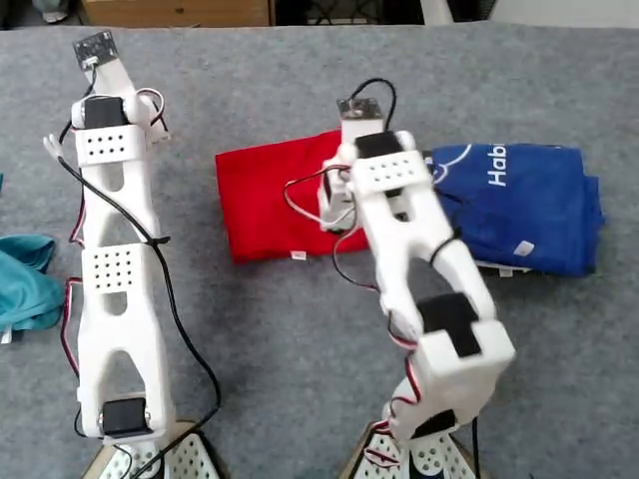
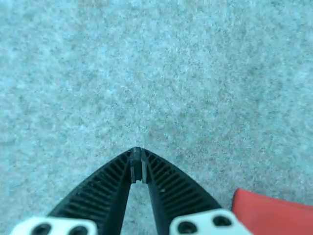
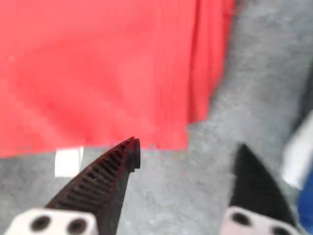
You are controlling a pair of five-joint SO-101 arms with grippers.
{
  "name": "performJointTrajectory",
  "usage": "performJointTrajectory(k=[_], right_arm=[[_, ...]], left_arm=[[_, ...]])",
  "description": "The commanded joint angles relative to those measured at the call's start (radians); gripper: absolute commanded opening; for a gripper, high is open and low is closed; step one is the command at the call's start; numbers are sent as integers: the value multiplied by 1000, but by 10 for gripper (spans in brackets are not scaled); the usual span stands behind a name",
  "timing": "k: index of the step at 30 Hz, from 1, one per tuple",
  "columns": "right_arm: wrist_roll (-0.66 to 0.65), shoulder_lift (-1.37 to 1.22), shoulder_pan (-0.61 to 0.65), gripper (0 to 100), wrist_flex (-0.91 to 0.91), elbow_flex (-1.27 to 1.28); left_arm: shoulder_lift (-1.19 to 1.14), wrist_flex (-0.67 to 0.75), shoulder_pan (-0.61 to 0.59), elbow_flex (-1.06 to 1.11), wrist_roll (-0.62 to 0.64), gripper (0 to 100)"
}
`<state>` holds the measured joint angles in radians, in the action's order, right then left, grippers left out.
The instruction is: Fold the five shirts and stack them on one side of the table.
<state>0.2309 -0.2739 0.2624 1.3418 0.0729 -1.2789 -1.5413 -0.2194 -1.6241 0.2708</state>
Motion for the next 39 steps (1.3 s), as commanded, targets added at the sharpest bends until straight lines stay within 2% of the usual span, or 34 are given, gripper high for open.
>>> performJointTrajectory(k=[1, 8, 11, 13, 16, 19, 27, 34, 39], right_arm=[[57, -81, 15, 363, -80, -76], [100, -303, 12, 362, -94, -297], [100, -378, 12, 331, -89, -360], [98, -420, 12, 268, -60, -398], [89, -470, 0, 121, -11, -452], [25, -518, -9, 18, 40, -506], [-55, -552, -54, 14, 218, -670], [-173, -530, -103, 14, 414, -952], [-259, -507, -190, 14, 425, -1110]], left_arm=[[18, 18, -12, -44, 5, 33], [18, 18, -12, -44, 5, 33], [18, 18, -12, -44, 3, 33], [18, 18, -12, -44, 2, 33], [18, 18, -12, -44, 2, 33], [18, 18, -12, -44, 0, 33], [18, 18, -12, -44, 0, 33], [18, 18, -12, -44, 0, 33], [18, 18, -12, -44, 0, 33]])
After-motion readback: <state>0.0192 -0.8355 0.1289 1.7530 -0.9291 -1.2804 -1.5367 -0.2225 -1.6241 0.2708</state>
